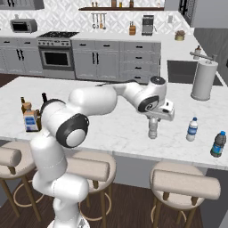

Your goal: Move the plastic bottles in the middle to the plastics group, and the glass bottles in the middle to the glass group.

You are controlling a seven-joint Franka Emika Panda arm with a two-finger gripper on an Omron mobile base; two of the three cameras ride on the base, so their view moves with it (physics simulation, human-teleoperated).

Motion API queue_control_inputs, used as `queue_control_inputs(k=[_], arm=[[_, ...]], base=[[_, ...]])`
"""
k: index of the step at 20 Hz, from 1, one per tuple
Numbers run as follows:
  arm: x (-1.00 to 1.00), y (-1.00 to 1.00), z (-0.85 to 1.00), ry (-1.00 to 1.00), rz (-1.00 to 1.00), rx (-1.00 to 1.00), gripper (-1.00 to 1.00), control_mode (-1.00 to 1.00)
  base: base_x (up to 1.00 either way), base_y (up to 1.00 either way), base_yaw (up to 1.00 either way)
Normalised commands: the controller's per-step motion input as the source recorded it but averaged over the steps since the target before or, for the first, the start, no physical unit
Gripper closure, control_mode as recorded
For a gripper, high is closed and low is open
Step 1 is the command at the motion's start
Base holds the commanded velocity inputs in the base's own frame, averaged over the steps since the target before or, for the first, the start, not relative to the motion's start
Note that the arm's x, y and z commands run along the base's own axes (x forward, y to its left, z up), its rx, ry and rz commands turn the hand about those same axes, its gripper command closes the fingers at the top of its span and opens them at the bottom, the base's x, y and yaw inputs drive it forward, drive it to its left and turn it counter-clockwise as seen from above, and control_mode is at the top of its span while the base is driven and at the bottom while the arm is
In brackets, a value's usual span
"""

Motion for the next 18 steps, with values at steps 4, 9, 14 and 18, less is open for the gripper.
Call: queue_control_inputs(k=[4,9,14,18], arm=[[-0.01,-0.86,-0.08,0.00,-0.24,0.00,1.00,-1.00],[-0.04,-0.69,-0.21,0.00,-0.23,-0.01,1.00,-1.00],[-0.01,-0.49,-0.28,0.00,-0.13,0.00,1.00,-1.00],[0.12,-0.31,-0.24,0.00,-0.07,0.00,1.00,-1.00]], base=[[0.00,0.00,0.00],[0.00,0.00,0.00],[0.00,0.00,0.00],[0.00,0.00,0.00]])
